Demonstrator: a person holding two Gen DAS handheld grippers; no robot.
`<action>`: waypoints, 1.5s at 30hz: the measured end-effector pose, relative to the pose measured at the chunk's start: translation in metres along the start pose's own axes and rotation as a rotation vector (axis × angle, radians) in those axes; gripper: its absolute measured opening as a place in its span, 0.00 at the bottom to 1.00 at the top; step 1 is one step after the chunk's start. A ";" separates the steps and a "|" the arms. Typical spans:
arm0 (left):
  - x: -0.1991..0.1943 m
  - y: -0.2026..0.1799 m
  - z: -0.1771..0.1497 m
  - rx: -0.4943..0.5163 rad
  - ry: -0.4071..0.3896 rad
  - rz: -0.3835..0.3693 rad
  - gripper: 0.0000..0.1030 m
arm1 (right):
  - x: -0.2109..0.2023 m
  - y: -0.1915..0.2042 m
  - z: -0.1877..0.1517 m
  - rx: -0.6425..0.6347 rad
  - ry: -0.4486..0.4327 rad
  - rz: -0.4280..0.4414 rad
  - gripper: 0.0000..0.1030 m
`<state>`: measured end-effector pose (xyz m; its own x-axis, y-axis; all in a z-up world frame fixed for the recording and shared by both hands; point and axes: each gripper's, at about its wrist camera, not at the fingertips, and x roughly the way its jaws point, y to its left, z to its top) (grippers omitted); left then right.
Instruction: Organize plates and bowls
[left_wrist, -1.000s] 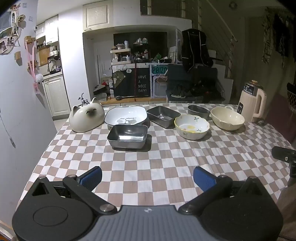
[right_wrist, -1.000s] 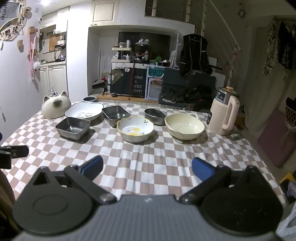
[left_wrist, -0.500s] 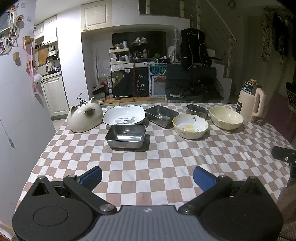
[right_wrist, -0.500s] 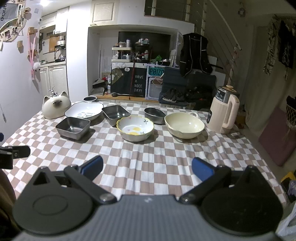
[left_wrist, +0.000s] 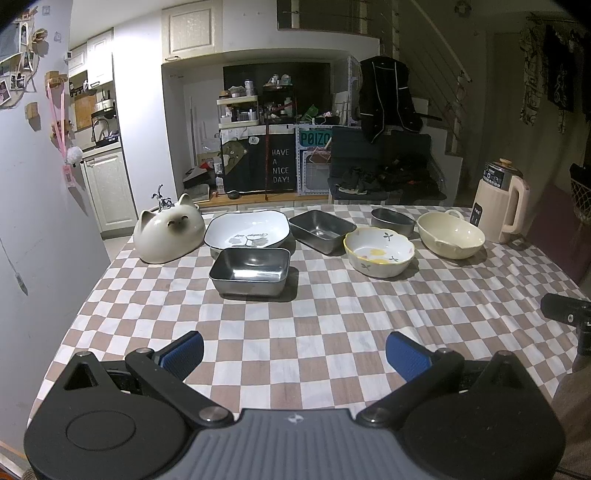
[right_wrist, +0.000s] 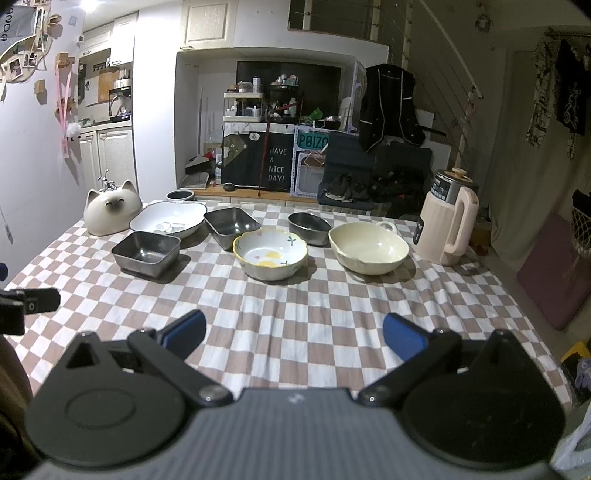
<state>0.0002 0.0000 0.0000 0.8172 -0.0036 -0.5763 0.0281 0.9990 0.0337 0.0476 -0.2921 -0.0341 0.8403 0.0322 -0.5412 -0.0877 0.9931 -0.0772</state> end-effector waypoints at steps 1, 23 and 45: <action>0.000 0.000 0.000 0.000 0.000 0.000 1.00 | 0.000 0.000 0.000 0.000 0.000 0.000 1.00; 0.007 -0.012 -0.009 0.001 0.004 0.000 1.00 | 0.002 0.000 -0.003 -0.001 0.007 0.002 1.00; 0.007 -0.012 -0.009 0.001 0.006 -0.001 1.00 | 0.002 0.000 -0.003 -0.002 0.009 0.002 1.00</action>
<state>0.0004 -0.0115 -0.0114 0.8137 -0.0044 -0.5813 0.0294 0.9990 0.0336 0.0476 -0.2922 -0.0378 0.8352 0.0333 -0.5489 -0.0904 0.9929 -0.0774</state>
